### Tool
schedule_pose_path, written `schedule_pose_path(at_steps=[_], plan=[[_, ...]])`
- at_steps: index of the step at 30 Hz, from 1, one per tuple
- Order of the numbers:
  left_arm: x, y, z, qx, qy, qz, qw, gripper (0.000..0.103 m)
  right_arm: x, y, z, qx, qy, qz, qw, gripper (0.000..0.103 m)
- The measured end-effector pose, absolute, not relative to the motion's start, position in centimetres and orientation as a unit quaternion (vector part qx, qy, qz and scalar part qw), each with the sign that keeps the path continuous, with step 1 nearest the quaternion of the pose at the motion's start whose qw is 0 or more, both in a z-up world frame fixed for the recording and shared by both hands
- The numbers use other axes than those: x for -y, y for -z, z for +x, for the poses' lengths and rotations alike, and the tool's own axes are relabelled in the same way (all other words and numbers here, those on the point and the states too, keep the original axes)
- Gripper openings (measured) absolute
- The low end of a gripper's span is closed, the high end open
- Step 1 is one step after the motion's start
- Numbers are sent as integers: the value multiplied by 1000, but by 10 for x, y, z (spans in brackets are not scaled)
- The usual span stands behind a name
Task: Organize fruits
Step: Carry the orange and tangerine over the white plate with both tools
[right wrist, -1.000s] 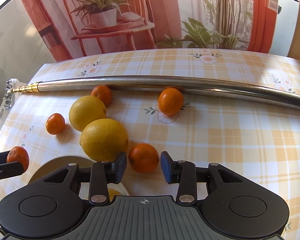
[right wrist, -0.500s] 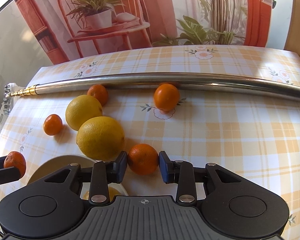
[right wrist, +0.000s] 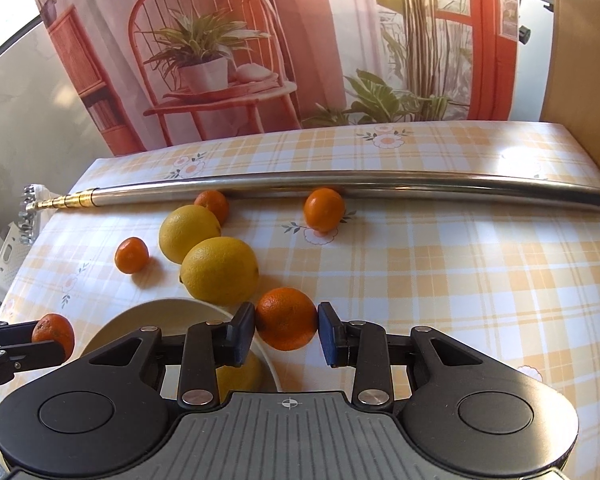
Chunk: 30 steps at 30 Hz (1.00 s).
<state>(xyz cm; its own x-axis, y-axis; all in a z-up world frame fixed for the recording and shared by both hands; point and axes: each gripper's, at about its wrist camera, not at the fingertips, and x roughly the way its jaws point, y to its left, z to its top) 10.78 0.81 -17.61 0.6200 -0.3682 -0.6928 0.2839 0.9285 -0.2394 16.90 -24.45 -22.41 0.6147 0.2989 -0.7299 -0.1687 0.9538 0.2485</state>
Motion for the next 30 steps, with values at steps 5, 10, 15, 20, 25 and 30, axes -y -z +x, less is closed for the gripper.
schedule_pose_path(at_steps=[5,10,15,20,25,30], plan=[[-8,176,98,-398,184,-52,897,39,245,217,152,-413,-137,77,897,31],[-6,179,90,-404,188,-51,894,39,240,213,136,-415,-149,64,895,31],[-4,182,82,-407,199,-47,890,39,235,210,119,-420,-162,48,892,31],[-2,187,76,-414,209,-51,885,39,231,211,102,-438,-177,37,881,31],[-1,192,76,-423,212,-55,879,39,224,213,88,-451,-192,22,872,31],[1,195,75,-425,217,-54,877,39,220,217,82,-462,-200,17,864,31]])
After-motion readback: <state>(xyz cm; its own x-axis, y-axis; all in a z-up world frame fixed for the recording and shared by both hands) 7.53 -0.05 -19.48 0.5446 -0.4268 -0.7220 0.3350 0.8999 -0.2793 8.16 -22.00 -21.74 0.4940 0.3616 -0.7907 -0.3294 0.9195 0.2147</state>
